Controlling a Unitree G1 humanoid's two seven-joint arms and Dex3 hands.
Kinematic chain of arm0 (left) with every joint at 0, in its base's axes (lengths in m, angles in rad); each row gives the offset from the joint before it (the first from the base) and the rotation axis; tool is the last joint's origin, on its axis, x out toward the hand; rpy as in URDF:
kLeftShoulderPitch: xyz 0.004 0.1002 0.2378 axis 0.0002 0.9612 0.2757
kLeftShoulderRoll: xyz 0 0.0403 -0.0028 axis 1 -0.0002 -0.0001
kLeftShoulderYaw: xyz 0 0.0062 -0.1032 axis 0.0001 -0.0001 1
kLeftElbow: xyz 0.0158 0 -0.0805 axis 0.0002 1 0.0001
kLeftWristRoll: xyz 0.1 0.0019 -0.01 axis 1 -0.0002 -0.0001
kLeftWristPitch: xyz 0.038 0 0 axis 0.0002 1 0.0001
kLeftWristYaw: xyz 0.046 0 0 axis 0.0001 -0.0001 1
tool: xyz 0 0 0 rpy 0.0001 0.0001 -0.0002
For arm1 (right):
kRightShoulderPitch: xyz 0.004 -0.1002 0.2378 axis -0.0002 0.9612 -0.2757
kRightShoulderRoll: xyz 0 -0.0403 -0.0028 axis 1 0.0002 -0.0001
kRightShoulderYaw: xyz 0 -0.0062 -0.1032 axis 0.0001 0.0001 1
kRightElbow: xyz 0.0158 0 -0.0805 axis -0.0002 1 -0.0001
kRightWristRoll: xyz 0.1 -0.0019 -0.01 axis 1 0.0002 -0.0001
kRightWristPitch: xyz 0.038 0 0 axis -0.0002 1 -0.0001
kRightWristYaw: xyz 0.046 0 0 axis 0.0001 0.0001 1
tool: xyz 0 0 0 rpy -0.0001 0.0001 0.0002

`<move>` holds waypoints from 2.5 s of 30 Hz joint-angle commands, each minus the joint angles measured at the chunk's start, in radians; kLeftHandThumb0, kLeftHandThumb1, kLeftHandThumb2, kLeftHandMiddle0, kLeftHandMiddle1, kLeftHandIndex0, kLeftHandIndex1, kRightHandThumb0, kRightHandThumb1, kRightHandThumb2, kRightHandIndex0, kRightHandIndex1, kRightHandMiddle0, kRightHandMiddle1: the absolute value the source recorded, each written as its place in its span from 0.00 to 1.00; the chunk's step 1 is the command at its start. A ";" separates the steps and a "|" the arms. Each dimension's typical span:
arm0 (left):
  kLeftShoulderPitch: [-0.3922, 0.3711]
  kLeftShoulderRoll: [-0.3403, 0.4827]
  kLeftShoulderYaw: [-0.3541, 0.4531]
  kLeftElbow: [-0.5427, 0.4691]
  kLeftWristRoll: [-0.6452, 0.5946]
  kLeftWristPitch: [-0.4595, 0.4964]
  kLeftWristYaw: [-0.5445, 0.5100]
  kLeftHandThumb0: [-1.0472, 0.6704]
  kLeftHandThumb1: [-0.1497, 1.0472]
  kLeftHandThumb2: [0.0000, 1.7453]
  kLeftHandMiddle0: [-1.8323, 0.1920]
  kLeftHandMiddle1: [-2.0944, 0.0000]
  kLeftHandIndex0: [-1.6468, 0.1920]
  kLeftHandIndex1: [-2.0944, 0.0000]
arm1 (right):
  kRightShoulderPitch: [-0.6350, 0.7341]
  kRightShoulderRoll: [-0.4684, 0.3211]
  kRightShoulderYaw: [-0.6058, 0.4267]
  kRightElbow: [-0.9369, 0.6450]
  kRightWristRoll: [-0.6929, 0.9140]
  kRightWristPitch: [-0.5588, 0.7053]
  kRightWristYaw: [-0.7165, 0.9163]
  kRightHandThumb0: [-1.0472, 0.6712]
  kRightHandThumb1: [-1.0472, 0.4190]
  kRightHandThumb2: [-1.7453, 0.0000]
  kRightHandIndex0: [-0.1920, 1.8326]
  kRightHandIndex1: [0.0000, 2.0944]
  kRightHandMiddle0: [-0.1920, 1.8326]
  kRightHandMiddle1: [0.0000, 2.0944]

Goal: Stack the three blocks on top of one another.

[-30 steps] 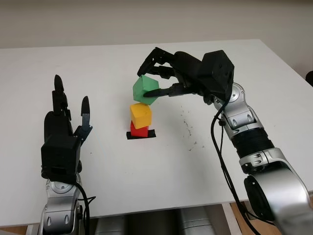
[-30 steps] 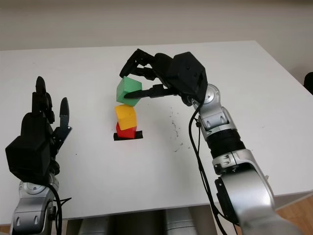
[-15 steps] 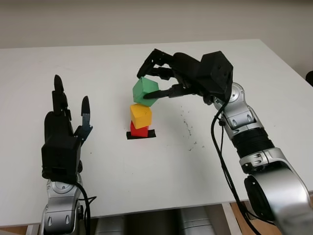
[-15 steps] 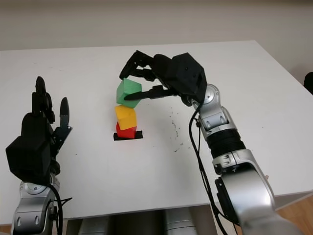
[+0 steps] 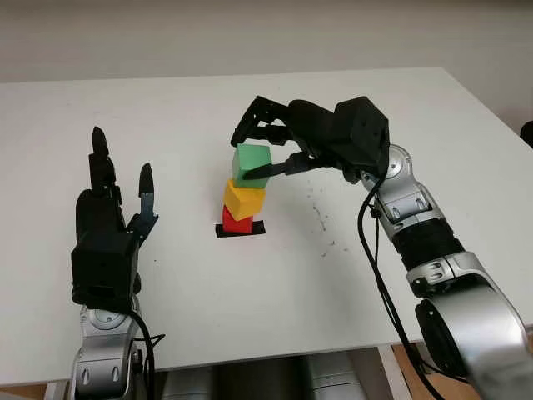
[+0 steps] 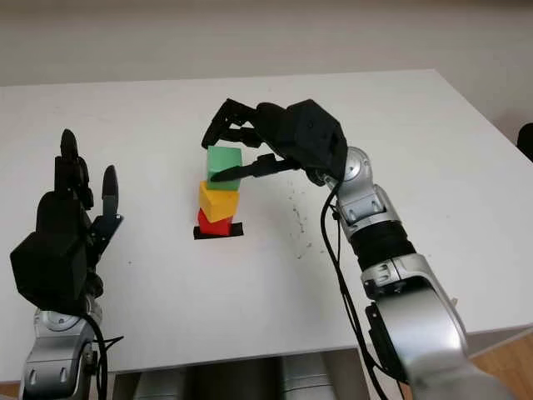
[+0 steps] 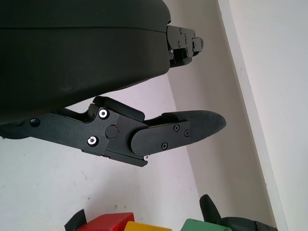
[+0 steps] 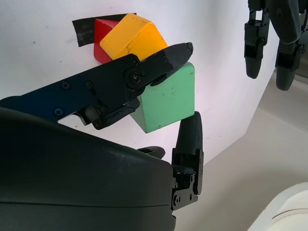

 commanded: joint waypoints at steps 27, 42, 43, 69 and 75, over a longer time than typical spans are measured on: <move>-0.009 -0.025 -0.022 -0.016 0.023 0.008 0.026 0.24 1.00 0.32 0.92 0.97 0.92 0.97 | -0.015 0.037 -0.005 0.014 0.043 -0.007 0.021 0.29 0.07 0.97 0.26 0.03 0.29 0.73; 0.000 -0.031 -0.021 -0.013 0.023 -0.004 0.029 0.25 1.00 0.32 0.93 0.97 0.93 0.98 | -0.025 0.037 0.002 0.009 0.044 0.021 0.037 0.29 0.07 0.97 0.25 0.03 0.28 0.75; 0.002 -0.029 -0.022 -0.014 0.026 -0.002 0.029 0.25 1.00 0.32 0.93 0.97 0.93 0.98 | -0.026 0.035 0.004 0.008 0.040 0.026 0.037 0.29 0.07 0.97 0.25 0.03 0.28 0.75; 0.000 -0.036 -0.025 -0.017 0.028 0.006 0.026 0.25 1.00 0.31 0.93 0.97 0.93 0.98 | -0.047 0.004 -0.013 -0.035 0.068 0.072 0.145 0.14 0.10 0.97 0.00 0.00 0.00 0.01; -0.003 -0.030 -0.019 -0.009 0.028 0.001 0.026 0.25 1.00 0.31 0.93 0.97 0.92 0.97 | -0.045 -0.008 -0.060 -0.151 0.096 0.157 0.081 0.08 0.02 0.93 0.00 0.00 0.00 0.00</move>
